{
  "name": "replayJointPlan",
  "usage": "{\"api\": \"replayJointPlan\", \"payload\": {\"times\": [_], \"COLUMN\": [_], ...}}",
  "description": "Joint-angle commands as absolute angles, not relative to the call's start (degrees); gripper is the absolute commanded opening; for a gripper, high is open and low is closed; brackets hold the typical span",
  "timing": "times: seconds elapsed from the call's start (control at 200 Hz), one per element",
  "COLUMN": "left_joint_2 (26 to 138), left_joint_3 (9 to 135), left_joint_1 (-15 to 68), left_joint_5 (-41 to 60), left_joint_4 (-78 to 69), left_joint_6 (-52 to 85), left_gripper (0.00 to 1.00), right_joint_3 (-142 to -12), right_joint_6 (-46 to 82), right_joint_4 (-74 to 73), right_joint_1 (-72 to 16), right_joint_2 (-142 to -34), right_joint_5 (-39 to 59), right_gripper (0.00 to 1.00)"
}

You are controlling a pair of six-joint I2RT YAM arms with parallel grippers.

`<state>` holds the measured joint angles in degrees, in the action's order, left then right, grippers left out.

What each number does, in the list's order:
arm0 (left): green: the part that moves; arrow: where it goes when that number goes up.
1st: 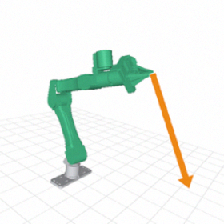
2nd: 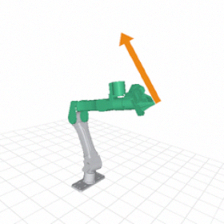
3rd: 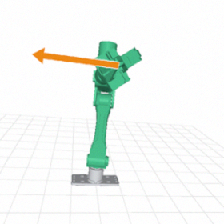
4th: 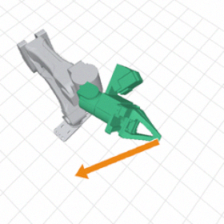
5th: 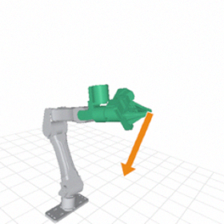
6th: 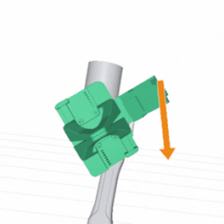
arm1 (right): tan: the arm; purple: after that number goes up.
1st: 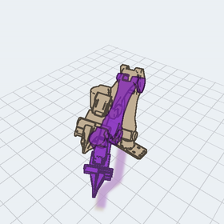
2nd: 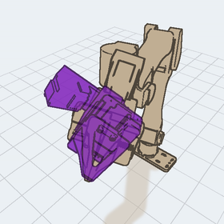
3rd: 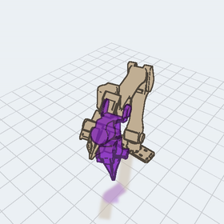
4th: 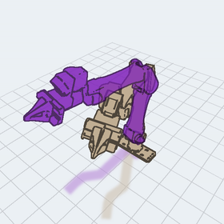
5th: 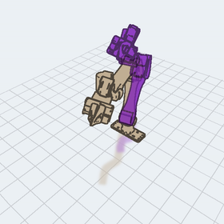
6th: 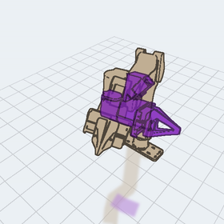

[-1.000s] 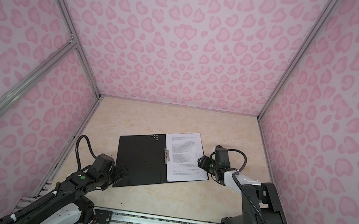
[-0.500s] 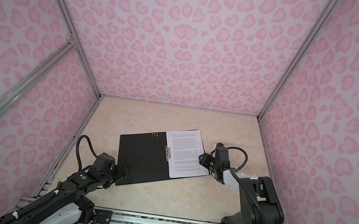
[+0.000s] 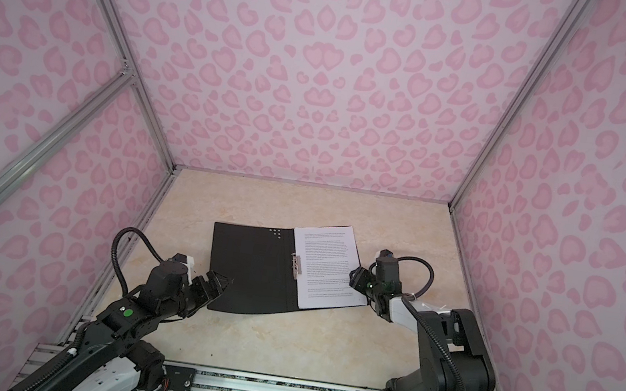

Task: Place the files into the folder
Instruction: 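Lift the black folder cover with the left gripper and fold it over the sheets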

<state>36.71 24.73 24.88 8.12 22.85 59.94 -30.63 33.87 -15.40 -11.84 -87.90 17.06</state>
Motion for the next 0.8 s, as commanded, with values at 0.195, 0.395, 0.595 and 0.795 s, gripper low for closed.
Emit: {"api": "replayJointPlan", "payload": {"times": [0.195, 0.395, 0.595, 0.795], "left_joint_2": [41.47, 51.61, 65.45, 83.16], "left_joint_3": [35.37, 44.38, 56.66, 69.21], "left_joint_1": [31.33, 39.77, 50.49, 57.92], "left_joint_5": [16.66, 12.15, 3.68, 3.01], "left_joint_4": [13.35, 12.80, 14.16, 11.97], "left_joint_6": [55.12, 50.39, 43.45, 40.65], "left_gripper": [0.97, 0.97, 0.98, 0.98], "right_joint_3": [-29.93, -29.58, -29.28, -28.36], "right_joint_6": [36.03, 36.48, 36.63, 36.11], "right_joint_4": [-9.57, -10.45, -11.00, -10.04], "right_joint_1": [-12.39, -12.18, -12.13, -11.57], "right_joint_2": [-88.29, -88.18, -87.22, -82.64], "right_joint_5": [28.84, 29.75, 30.78, 29.08], "right_gripper": [0.62, 0.62, 0.65, 0.72]}}
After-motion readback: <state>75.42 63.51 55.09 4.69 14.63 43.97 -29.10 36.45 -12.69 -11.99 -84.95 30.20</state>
